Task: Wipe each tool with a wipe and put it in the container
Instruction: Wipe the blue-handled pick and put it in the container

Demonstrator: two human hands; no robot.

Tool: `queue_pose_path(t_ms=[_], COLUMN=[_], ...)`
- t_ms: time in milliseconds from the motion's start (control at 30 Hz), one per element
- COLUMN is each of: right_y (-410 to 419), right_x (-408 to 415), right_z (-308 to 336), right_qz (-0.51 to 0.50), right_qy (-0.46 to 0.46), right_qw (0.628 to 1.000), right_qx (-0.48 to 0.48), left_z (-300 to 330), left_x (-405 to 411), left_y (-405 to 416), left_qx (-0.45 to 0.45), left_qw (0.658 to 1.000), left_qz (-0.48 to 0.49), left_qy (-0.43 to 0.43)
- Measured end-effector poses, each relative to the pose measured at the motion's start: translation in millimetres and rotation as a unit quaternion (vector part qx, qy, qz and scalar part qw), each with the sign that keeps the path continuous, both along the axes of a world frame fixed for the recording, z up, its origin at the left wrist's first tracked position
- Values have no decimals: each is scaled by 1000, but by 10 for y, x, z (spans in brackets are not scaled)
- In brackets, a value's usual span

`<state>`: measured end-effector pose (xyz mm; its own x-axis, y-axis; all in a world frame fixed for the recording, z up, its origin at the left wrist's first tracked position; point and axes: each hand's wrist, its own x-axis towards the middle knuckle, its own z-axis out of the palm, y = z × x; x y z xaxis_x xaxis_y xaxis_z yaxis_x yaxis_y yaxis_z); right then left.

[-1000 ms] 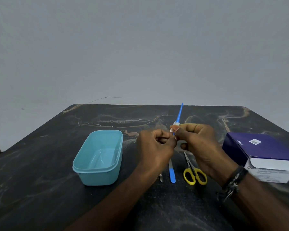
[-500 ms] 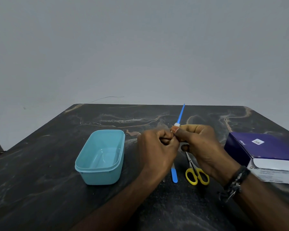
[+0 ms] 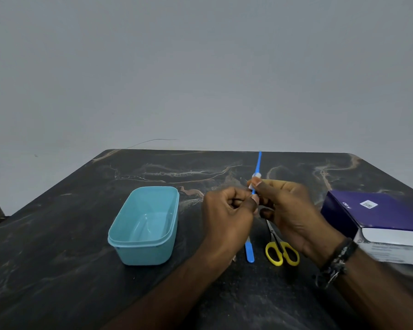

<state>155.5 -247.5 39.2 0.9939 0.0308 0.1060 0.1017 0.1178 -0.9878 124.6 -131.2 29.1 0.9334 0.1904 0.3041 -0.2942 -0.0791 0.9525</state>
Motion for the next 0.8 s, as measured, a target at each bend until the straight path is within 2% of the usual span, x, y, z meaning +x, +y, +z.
queue_pose_path(t_ms=[133,267,667,800], right_y=[-21,-125,-92,-192], right_x=[23,48,37,76], right_z=[33,129,102,178], right_qz=[-43,-86,-36,-78], right_qy=[-4,-13,15,3], right_qw=[999,994,999,990], right_qx=[11,72,36,118], left_z=[22,-5,46,67], left_x=[-12,-53,-35,-49], left_y=[-14,-75,-49,-53], left_qx=[-22,-2,-41,-51], left_qw=[999,997,999,998], left_qz=[-26,-63,-23,-40], left_qy=[21,40,17,14])
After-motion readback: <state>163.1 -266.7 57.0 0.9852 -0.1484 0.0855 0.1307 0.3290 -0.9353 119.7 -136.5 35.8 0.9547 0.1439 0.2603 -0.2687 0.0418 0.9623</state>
